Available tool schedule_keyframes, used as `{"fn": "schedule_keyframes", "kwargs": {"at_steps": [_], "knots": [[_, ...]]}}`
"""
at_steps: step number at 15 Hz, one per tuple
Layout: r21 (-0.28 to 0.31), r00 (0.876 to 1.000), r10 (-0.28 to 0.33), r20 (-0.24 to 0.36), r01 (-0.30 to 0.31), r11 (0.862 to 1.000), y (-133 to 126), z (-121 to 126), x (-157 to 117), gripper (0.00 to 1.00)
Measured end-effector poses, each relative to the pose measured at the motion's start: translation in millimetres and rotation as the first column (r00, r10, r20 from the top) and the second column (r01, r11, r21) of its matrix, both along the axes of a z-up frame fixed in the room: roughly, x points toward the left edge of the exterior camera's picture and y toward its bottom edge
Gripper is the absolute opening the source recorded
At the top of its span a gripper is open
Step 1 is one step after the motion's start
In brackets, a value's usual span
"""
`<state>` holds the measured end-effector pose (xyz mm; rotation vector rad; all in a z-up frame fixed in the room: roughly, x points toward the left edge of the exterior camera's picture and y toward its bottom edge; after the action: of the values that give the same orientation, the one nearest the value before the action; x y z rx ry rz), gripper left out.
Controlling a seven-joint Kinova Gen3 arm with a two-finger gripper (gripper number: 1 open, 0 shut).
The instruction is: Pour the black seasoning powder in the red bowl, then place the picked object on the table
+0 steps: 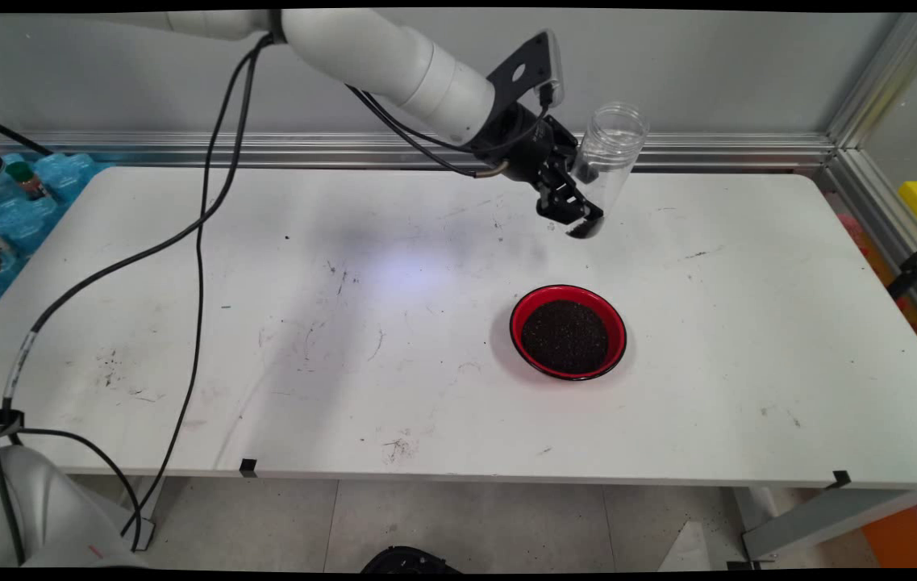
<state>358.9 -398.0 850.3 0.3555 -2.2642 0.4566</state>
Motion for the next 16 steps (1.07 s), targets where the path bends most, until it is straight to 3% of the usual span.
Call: {"fn": "schedule_keyframes", "kwargs": {"at_steps": [8, 16], "knots": [[0.064, 0.999, 0.034, -0.031, -0.032, 0.997, -19, -43, 6, 0.00], [0.083, 1.000, 0.008, -0.016, -0.007, 0.997, -24, -83, 20, 0.00]]}}
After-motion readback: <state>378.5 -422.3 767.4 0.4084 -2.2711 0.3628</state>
